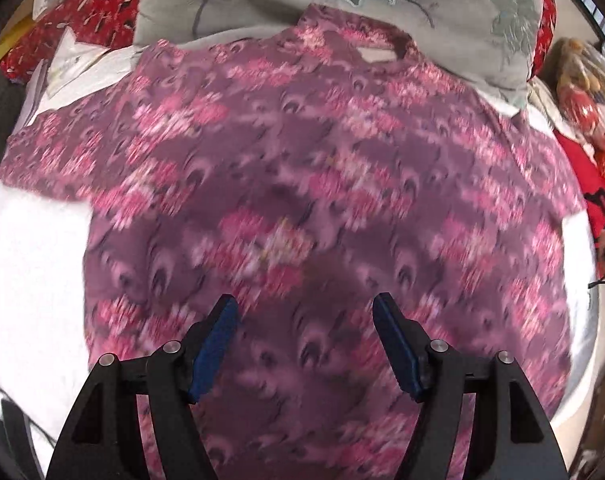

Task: Fold small clothes

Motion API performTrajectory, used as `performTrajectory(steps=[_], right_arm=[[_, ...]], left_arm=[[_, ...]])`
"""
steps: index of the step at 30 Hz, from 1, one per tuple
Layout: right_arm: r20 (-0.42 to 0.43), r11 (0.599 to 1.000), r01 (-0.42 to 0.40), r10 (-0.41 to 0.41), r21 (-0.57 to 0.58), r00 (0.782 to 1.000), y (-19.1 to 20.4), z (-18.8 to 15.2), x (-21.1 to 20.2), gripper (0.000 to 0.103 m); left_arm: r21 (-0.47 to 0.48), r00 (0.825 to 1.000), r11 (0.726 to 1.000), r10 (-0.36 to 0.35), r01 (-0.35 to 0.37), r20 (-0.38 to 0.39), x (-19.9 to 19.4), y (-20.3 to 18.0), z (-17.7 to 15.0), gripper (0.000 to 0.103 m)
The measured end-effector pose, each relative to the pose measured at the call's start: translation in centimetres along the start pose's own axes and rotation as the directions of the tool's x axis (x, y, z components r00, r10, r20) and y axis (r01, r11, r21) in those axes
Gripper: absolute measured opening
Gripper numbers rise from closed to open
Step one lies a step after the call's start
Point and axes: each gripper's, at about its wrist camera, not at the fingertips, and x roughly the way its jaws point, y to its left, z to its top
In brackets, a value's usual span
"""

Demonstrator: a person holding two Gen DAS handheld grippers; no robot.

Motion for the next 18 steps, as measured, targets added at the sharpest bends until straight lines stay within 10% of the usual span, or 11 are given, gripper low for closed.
performTrajectory(steps=[6,10,18], right_arm=[[0.015,0.990,-0.090,0.089,0.111,0.996,-0.4,1.4,2.7,0.070],[0.109,0.980,-0.181,0.172,0.079,0.979,-0.1,2.1,-0.2,0.009],[0.252,0.921,-0.132,0.234,-0.366,0.939,8.6,-1.8,-7.4,0.008]], left_arm=[[-0.017,0.998,0.999,-0.047,0.047,0.038,1.7,-1.6,3.7,0.069],[-0.046,0.993,0.998,-0.027,0.032,0.111,2.6,-1.6,6.6,0.068],[-0.215,0.986,0.975,-0.011,0.048,0.169,4.7,2.3,8.8,0.069]])
